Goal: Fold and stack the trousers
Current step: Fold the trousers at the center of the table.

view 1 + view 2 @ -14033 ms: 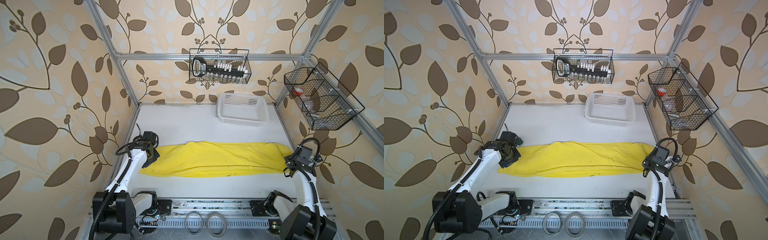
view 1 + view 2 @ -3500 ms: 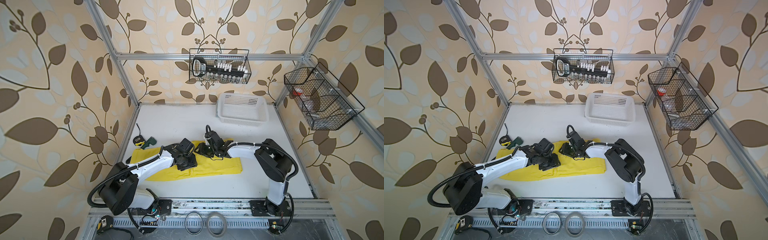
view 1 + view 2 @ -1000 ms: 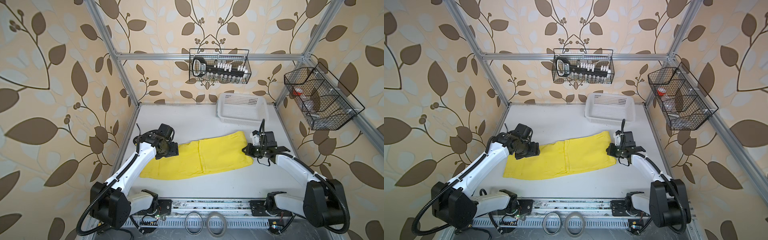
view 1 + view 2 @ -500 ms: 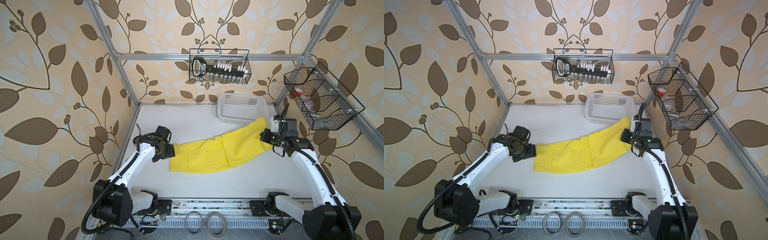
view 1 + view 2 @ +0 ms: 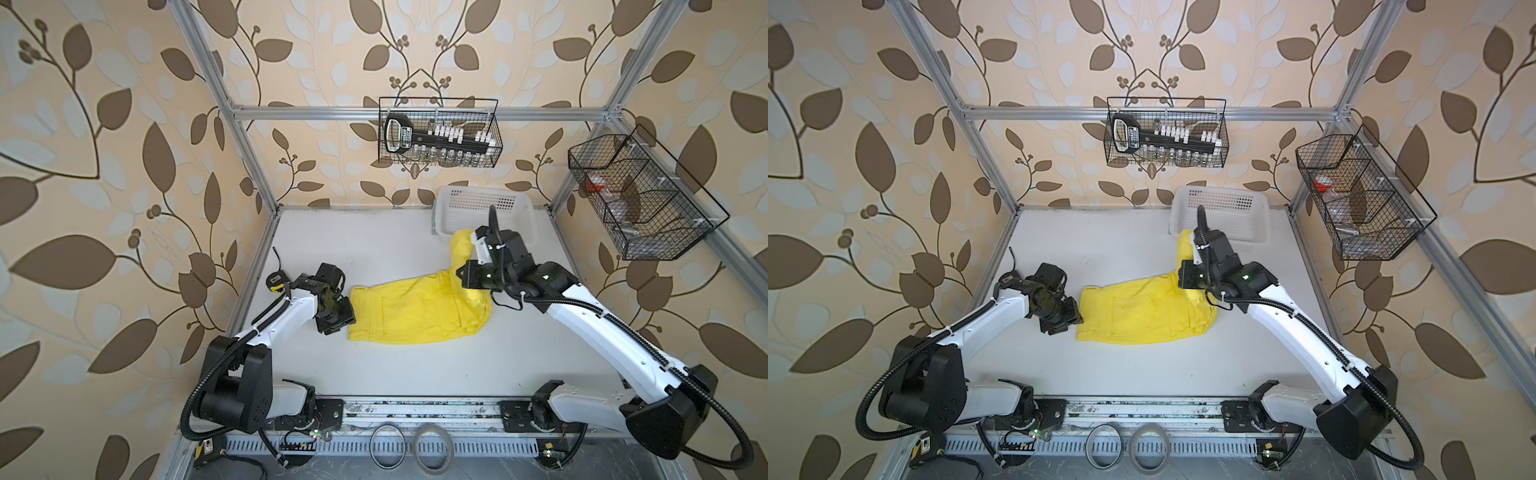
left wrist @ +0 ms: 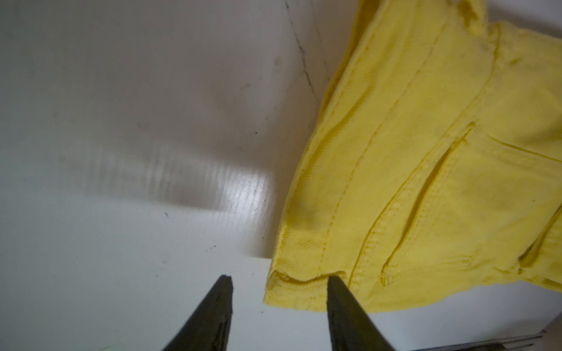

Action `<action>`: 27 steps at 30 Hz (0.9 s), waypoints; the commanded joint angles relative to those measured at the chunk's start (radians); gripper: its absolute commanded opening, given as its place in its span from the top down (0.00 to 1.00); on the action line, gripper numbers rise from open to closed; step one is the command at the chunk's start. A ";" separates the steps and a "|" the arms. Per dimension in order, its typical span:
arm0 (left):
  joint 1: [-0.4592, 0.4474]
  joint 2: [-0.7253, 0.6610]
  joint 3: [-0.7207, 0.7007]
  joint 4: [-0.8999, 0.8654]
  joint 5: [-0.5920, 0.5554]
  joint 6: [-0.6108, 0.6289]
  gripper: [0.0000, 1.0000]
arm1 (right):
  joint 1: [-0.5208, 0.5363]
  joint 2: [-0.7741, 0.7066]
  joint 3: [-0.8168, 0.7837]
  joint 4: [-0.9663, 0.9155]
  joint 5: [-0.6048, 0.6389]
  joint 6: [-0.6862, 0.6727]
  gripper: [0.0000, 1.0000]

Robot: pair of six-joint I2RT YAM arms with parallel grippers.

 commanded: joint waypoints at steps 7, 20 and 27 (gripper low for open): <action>0.006 0.015 -0.036 0.051 0.067 -0.046 0.64 | 0.250 0.189 0.131 0.165 0.055 0.265 0.97; 0.004 0.004 -0.066 0.066 0.075 -0.076 0.76 | 0.400 0.435 0.269 0.222 0.059 0.352 0.97; 0.004 0.001 -0.078 0.068 0.049 -0.097 0.83 | 0.425 0.439 0.335 0.223 0.092 0.355 0.97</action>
